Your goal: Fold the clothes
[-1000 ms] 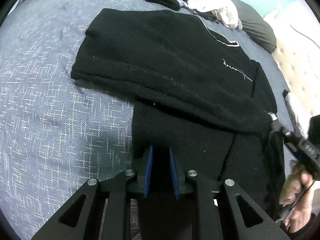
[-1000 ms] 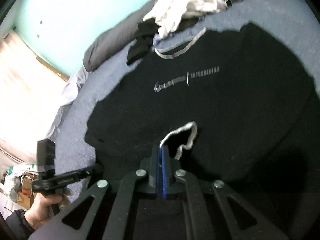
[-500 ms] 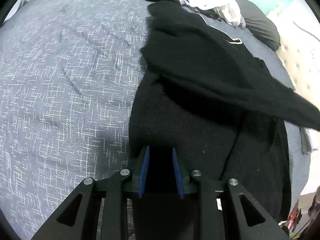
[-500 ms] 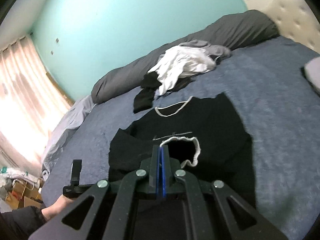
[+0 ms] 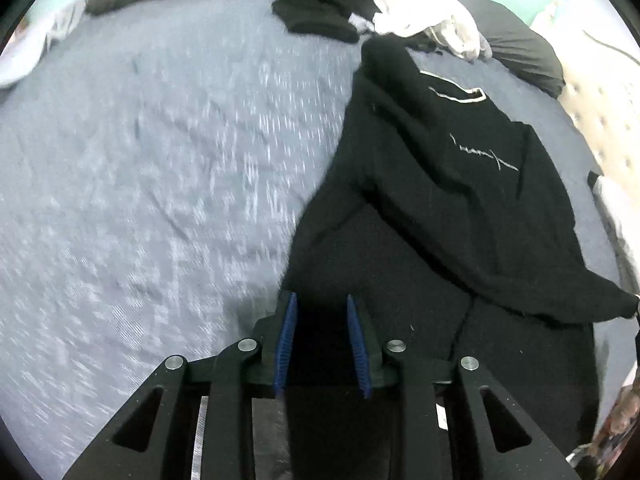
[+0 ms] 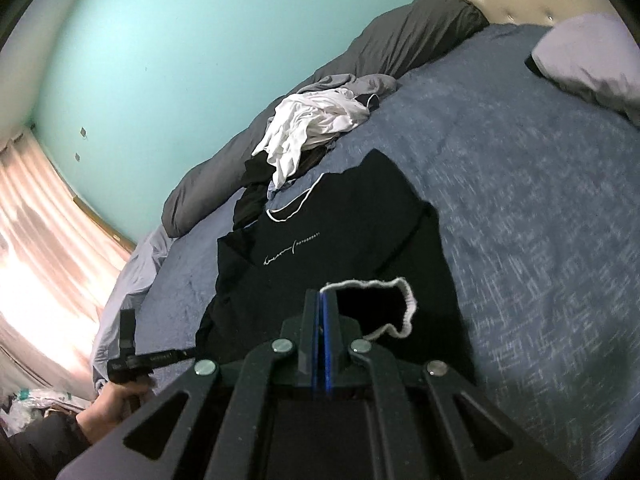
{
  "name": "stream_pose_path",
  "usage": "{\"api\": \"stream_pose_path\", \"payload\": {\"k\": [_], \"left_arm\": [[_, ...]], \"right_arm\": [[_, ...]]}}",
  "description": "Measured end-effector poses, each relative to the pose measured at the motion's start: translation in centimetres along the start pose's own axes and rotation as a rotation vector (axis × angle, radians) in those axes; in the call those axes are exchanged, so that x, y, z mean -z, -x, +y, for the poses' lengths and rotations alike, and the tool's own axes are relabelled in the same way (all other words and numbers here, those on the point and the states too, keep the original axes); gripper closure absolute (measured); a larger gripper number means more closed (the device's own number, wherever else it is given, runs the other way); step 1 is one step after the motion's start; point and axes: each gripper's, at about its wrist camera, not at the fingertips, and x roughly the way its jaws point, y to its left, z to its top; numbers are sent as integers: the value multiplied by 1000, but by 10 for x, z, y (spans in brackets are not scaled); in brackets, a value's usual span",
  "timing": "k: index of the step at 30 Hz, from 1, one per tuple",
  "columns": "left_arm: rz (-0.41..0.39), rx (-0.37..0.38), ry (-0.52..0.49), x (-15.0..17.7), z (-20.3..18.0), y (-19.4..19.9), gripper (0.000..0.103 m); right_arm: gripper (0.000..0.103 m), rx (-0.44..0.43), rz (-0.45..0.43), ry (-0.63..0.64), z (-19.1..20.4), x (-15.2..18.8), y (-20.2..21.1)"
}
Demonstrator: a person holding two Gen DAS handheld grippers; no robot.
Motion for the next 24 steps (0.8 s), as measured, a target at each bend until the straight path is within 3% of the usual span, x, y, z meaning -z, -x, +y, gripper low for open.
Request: {"api": "stream_pose_path", "payload": {"k": [8,19,22,24], "left_arm": [[-6,-84,-162,-36,1,-15,75],[-39,-135,-316,-53,-19,-35,75],[-58,-153,-364,-55,-24,-36,92],[-91,-158,-372,-54,-23,-30,94]], "right_arm": [[102,-30,1,-42,-15,3,1],[102,-34,19,-55,-21,3,-4],[102,-36,25,-60,-22,4,-6],[102,-39,29,-62,-21,5,-7]]}}
